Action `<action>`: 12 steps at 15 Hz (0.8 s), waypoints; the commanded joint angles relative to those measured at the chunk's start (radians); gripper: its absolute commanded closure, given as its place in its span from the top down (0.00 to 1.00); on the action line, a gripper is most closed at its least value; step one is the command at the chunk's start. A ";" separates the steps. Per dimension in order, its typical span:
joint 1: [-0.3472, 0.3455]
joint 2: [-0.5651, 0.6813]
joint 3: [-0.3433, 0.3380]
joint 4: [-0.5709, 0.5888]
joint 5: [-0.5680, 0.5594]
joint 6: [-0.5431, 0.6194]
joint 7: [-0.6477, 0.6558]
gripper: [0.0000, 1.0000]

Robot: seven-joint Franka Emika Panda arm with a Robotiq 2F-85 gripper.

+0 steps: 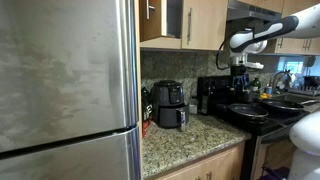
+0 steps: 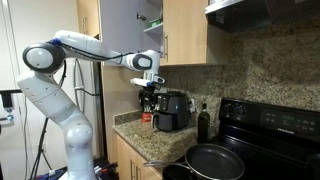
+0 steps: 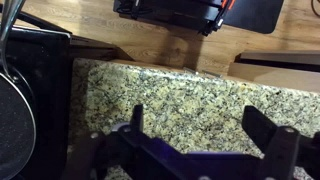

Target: Open the cabinet door on the right

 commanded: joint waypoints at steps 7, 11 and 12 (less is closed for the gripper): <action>0.126 -0.022 0.187 0.183 -0.004 0.013 0.018 1.00; 0.149 -0.042 0.213 0.218 -0.003 0.012 0.049 1.00; 0.149 -0.053 0.213 0.223 -0.003 0.012 0.049 1.00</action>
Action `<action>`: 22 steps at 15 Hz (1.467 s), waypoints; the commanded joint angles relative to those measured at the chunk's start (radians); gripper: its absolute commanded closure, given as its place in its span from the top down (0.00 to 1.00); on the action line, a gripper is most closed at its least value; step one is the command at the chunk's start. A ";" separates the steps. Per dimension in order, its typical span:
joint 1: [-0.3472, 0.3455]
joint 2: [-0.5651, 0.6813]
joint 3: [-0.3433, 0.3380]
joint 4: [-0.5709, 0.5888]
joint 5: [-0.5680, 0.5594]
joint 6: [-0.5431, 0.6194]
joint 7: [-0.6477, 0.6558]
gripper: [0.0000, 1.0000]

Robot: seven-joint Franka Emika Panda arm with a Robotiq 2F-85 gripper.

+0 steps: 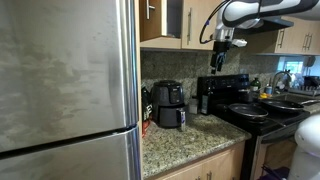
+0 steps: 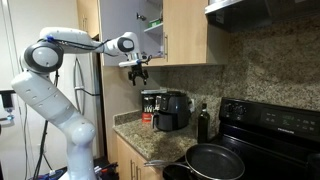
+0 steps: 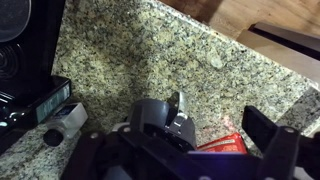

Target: Open the cabinet door on the right

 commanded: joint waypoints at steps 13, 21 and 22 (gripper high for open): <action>-0.048 0.035 -0.005 0.222 0.114 0.092 0.215 1.00; -0.065 0.125 -0.007 0.372 0.144 0.351 0.405 1.00; -0.068 0.130 -0.007 0.385 0.144 0.356 0.415 1.00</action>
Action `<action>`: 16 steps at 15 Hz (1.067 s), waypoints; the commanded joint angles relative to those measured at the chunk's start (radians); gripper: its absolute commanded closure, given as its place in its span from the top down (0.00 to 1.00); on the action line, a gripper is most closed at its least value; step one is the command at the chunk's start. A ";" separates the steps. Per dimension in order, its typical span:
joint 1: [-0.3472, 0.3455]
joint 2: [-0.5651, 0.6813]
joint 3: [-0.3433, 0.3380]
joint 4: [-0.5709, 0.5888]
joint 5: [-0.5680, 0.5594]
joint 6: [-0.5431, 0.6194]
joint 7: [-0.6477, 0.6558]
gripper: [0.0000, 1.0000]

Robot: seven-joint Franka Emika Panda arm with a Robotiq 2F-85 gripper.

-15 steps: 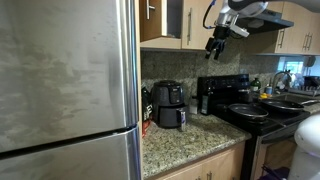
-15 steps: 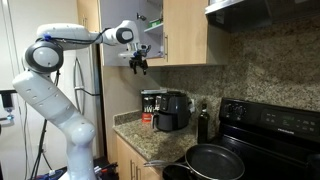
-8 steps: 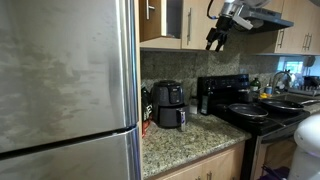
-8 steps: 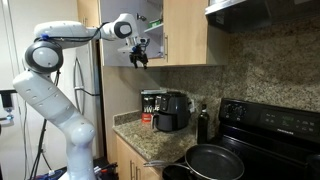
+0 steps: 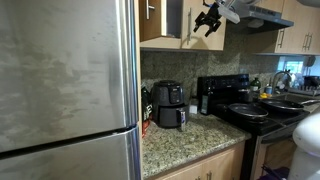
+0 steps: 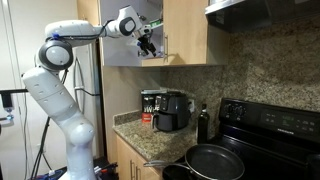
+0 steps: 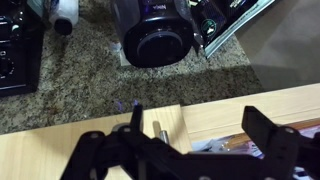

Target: Open the cabinet door on the right

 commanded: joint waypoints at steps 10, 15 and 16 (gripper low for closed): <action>-0.045 0.195 0.037 0.164 -0.067 0.288 0.073 1.00; -0.036 0.198 0.030 0.150 -0.054 0.297 0.064 1.00; -0.036 0.218 0.030 0.164 -0.053 0.305 0.064 1.00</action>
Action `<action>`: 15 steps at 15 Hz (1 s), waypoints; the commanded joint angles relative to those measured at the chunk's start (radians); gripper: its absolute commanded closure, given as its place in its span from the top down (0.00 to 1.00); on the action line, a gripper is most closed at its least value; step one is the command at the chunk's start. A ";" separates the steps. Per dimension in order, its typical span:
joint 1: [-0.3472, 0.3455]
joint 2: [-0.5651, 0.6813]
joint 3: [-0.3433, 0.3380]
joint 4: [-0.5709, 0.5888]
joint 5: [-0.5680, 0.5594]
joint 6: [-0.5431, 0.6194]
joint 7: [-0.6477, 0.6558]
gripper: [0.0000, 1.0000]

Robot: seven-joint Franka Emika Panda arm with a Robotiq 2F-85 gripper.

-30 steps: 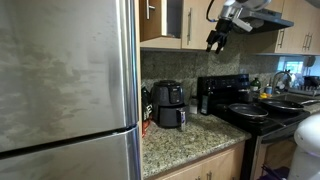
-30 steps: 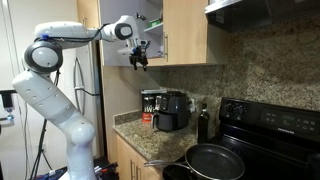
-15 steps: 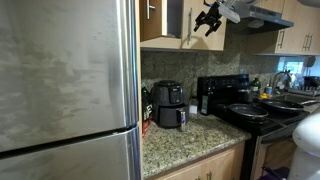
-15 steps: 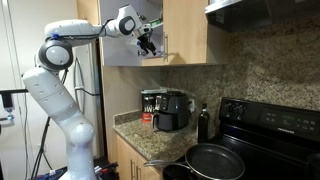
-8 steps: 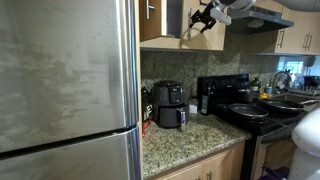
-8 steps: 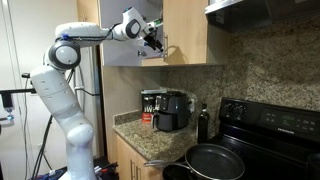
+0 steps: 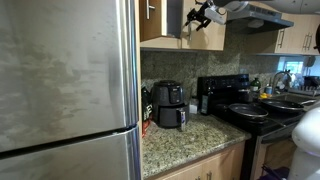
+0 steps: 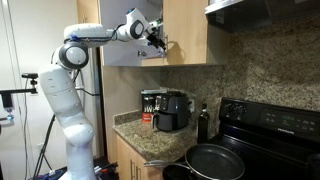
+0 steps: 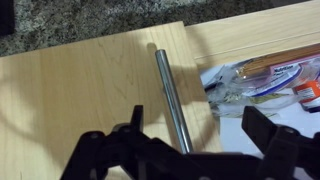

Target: Open the cabinet door on the right

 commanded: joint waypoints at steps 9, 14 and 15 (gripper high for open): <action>-0.019 0.138 0.005 0.087 -0.049 0.053 0.012 0.74; -0.021 0.110 0.000 0.072 -0.057 0.060 0.000 0.38; -0.022 0.104 -0.003 0.064 -0.050 0.065 -0.005 0.31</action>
